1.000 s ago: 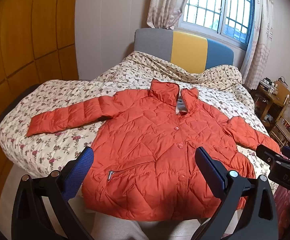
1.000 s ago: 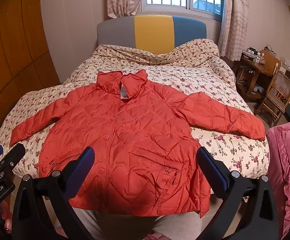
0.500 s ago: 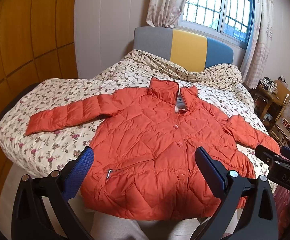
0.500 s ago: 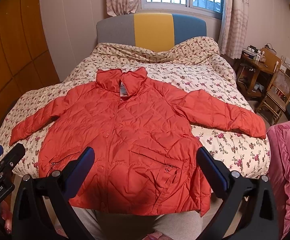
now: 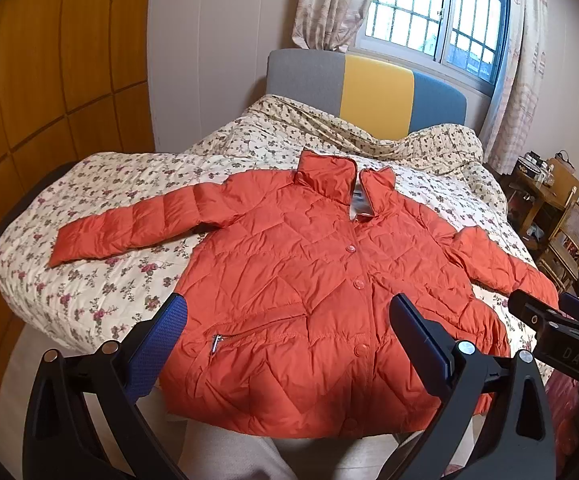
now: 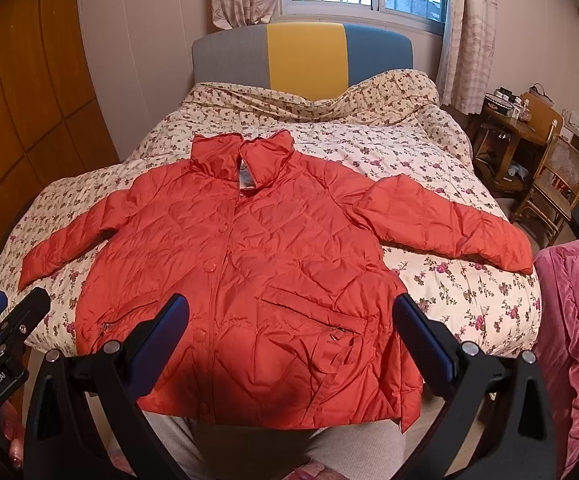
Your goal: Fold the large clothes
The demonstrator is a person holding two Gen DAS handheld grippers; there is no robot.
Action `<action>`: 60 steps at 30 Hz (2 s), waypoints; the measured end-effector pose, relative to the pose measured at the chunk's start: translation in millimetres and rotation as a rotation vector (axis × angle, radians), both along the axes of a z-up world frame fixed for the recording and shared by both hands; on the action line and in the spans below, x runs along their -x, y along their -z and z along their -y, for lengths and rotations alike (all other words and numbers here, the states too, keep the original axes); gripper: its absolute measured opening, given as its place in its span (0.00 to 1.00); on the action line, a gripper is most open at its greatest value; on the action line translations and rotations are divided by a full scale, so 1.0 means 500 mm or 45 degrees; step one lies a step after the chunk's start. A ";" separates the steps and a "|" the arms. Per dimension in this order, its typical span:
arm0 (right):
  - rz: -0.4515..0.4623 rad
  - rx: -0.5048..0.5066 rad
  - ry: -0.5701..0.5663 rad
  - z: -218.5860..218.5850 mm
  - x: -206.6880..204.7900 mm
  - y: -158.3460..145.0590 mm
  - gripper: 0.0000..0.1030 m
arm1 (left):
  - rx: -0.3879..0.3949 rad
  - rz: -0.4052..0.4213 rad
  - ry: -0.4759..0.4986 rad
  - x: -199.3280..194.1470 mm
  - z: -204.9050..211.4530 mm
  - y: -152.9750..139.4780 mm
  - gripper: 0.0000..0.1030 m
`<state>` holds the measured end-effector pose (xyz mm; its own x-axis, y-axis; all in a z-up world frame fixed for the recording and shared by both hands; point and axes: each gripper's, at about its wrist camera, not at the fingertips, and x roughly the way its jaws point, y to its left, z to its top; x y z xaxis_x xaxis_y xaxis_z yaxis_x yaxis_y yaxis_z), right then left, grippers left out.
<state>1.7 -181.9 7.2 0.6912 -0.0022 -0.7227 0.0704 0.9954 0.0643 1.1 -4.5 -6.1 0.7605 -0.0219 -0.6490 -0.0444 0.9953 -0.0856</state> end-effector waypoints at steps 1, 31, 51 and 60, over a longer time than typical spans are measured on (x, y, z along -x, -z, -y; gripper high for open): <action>0.001 -0.001 0.000 0.001 0.001 0.001 0.98 | -0.001 -0.003 0.000 0.000 0.000 0.001 0.97; -0.026 0.008 0.000 0.000 -0.017 0.023 0.98 | 0.012 -0.076 0.035 -0.026 0.000 0.022 0.97; -0.156 -0.216 -0.149 0.071 -0.301 0.202 0.98 | 0.102 -0.287 0.083 -0.269 -0.030 0.186 0.97; -0.097 -0.145 -0.151 0.054 -0.515 0.218 0.98 | -0.088 -0.321 0.000 -0.483 -0.008 0.260 0.97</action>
